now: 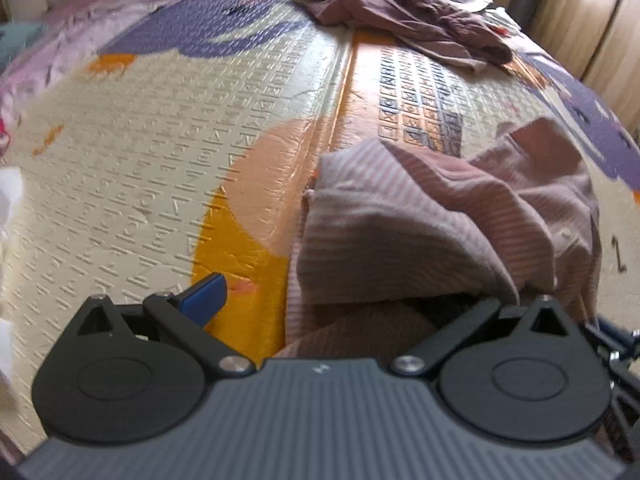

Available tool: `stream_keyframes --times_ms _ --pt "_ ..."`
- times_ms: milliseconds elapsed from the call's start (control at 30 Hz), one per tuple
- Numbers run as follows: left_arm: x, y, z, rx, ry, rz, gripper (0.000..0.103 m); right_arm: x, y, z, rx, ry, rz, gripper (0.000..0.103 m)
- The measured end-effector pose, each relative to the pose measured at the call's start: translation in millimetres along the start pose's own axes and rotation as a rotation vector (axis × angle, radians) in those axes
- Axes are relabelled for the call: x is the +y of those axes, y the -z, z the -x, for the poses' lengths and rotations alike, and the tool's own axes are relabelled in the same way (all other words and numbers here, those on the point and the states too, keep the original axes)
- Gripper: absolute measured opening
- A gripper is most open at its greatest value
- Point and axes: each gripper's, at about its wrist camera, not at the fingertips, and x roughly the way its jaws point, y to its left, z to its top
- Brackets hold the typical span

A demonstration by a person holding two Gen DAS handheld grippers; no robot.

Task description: Fold clothes

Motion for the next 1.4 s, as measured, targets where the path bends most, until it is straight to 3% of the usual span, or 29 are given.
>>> stream_keyframes --times_ms 67,200,267,367,467,600,700,833,967,1133,1400 --pt "-3 1 3 -0.01 0.005 -0.029 0.103 0 2 -1 0.002 -0.008 -0.006 0.01" --pt "-6 5 13 -0.032 -0.011 -0.077 0.103 -8 6 5 -0.014 -0.026 -0.087 0.031" --pt "-2 6 19 0.008 0.02 -0.054 0.103 -18 10 11 -0.023 -0.024 -0.183 0.04" --pt "4 13 31 0.034 0.114 -0.003 0.103 -33 21 18 -0.013 -0.047 -0.309 0.039" --pt "-5 15 33 0.031 0.082 -0.061 0.103 -38 25 22 -0.009 -0.092 -0.368 0.041" --pt "-13 18 28 0.018 0.01 -0.138 0.103 -25 21 17 0.008 -0.108 -0.343 0.047" --pt "-7 22 17 0.062 0.037 -0.106 0.103 -11 17 11 0.008 -0.067 -0.271 0.051" --pt "6 24 5 0.098 0.099 -0.024 0.103 -1 13 2 -0.007 -0.074 -0.239 0.055" --pt "2 28 6 0.09 0.083 -0.028 0.103 -1 13 0 -0.014 -0.086 -0.235 0.06" --pt "-4 33 5 0.074 0.054 -0.035 0.103 0 14 0 -0.031 -0.089 -0.212 0.057" --pt "0 31 5 0.083 0.063 -0.027 0.103 9 10 5 -0.036 -0.108 -0.119 0.017"
